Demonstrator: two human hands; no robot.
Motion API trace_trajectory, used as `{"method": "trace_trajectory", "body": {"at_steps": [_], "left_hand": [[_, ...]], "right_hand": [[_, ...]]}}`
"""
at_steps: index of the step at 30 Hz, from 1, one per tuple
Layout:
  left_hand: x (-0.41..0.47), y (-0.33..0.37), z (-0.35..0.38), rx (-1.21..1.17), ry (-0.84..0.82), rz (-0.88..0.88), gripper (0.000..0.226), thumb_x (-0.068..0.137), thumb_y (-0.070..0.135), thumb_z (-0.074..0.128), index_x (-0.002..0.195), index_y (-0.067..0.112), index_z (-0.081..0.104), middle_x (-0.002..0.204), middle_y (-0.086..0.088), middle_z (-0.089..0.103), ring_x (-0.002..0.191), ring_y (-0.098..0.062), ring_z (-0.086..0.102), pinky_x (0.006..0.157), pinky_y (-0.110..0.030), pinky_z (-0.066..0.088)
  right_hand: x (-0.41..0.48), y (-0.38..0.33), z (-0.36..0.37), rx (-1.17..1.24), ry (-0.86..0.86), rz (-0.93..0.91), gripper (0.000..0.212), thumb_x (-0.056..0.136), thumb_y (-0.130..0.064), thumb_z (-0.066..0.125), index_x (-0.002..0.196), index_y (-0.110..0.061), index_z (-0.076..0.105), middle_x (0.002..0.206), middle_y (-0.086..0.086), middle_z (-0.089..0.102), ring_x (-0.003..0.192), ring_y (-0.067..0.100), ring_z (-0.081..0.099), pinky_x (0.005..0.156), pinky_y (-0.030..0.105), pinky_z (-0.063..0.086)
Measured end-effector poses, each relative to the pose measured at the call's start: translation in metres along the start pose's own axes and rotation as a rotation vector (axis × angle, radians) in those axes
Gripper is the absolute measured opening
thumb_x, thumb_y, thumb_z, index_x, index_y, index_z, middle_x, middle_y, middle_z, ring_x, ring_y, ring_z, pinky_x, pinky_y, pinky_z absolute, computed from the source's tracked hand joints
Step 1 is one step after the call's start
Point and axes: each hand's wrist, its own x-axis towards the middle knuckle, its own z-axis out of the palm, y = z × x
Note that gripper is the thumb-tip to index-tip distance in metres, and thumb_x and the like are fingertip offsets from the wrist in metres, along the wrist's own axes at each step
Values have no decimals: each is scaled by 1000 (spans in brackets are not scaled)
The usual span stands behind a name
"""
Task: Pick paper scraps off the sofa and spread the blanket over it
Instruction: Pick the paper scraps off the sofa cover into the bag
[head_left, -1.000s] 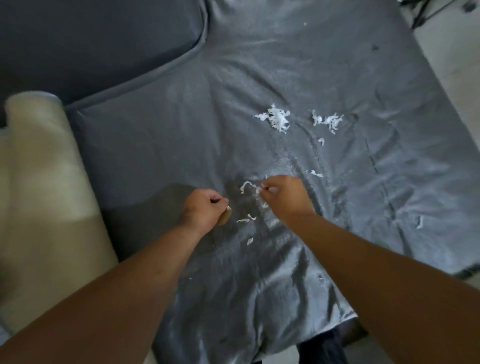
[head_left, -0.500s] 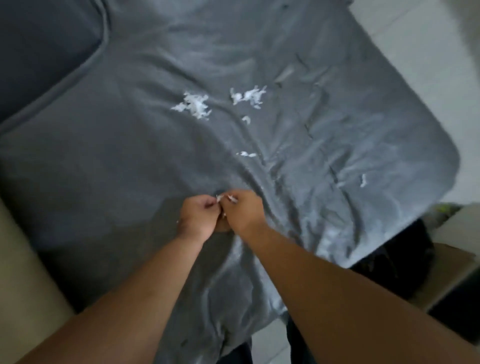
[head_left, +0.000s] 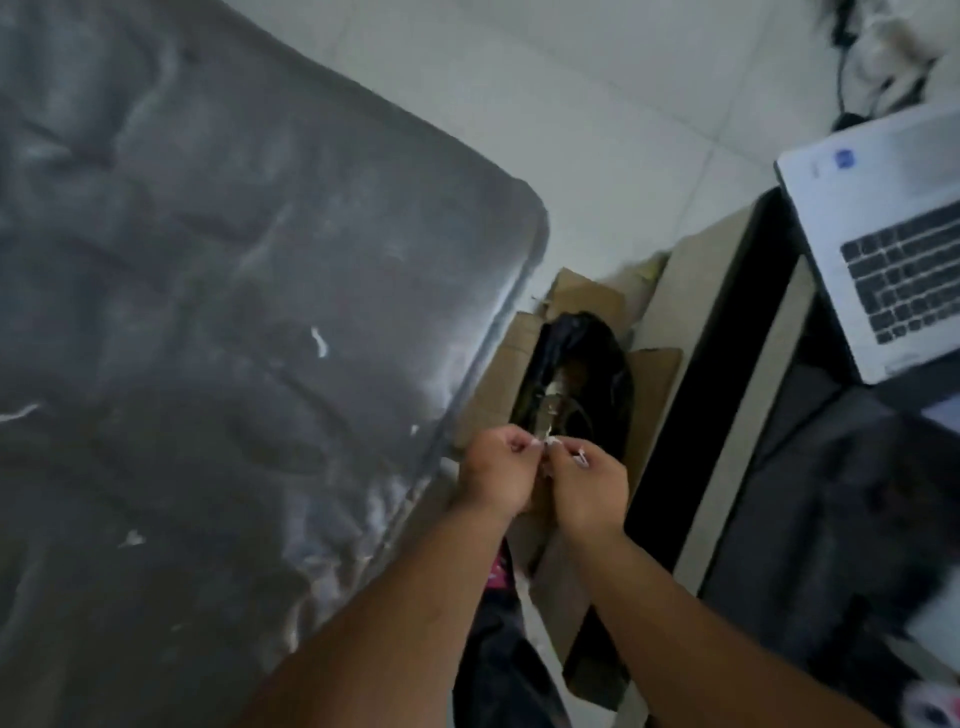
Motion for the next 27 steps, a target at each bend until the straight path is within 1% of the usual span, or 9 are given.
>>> {"method": "trace_trajectory", "body": {"at_steps": [4, 7, 9, 11, 14, 16, 18, 22, 27], "left_hand": [[72, -9, 65, 111, -7, -72, 26, 82, 16, 60, 56, 20, 60, 80, -12, 72, 78, -30, 65, 64, -26, 43], [108, -18, 97, 107, -72, -119, 22, 89, 18, 49, 77, 13, 67, 100, -20, 70, 94, -37, 64, 78, -39, 51], [117, -21, 109, 17, -139, -176, 22, 91, 22, 44, 97, 20, 66, 102, -12, 67, 95, -32, 62, 88, -40, 50], [113, -22, 112, -165, -183, -217, 30, 90, 24, 45, 113, 29, 62, 90, 6, 63, 86, -16, 60, 77, -32, 51], [98, -13, 109, -343, -211, -261, 31, 88, 22, 45, 104, 43, 61, 89, 17, 61, 82, -4, 58, 67, -24, 45], [88, -5, 100, -352, -230, -305, 34, 89, 20, 47, 116, 33, 61, 102, 7, 64, 99, -16, 60, 83, -31, 48], [72, -3, 96, -197, -264, -294, 23, 88, 20, 50, 104, 26, 66, 94, -1, 65, 101, -25, 61, 87, -35, 47], [30, 2, 58, -54, -253, -92, 15, 79, 25, 61, 65, 24, 67, 58, 12, 59, 58, -4, 56, 65, -24, 44], [-18, 15, -70, -205, -112, 1, 20, 77, 28, 52, 59, 28, 60, 55, 7, 54, 47, -4, 47, 50, -23, 40]], "right_hand": [[89, 26, 1, 124, 62, 133, 22, 86, -20, 63, 66, -26, 67, 82, 7, 73, 78, 24, 67, 74, 38, 56], [143, 39, 5, 170, 65, 182, 15, 89, -21, 59, 83, -17, 72, 85, 7, 71, 72, 21, 61, 66, 31, 49], [163, 40, 9, 265, 42, 272, 22, 90, -27, 54, 93, -17, 73, 79, 4, 68, 72, 22, 61, 63, 29, 46], [167, 38, 11, 379, -7, 365, 30, 90, -35, 48, 100, -19, 72, 86, 5, 70, 81, 25, 64, 73, 32, 51], [156, 34, 6, 394, -14, 394, 40, 91, -41, 43, 117, -21, 66, 109, 7, 69, 100, 28, 64, 95, 42, 51], [143, 23, 0, 329, 71, 329, 30, 90, -32, 48, 104, -18, 70, 101, 7, 71, 94, 27, 65, 92, 43, 54], [134, 19, -9, 223, 187, 220, 19, 87, -21, 53, 86, -17, 73, 92, 10, 74, 85, 27, 66, 85, 41, 57], [95, -5, -11, 64, 271, 103, 14, 82, -28, 66, 73, -18, 66, 84, 17, 72, 83, 37, 67, 79, 47, 57], [-16, -75, 56, -154, 5, -385, 10, 88, -35, 53, 83, -27, 56, 77, -3, 62, 77, 19, 60, 73, 36, 46]]}}
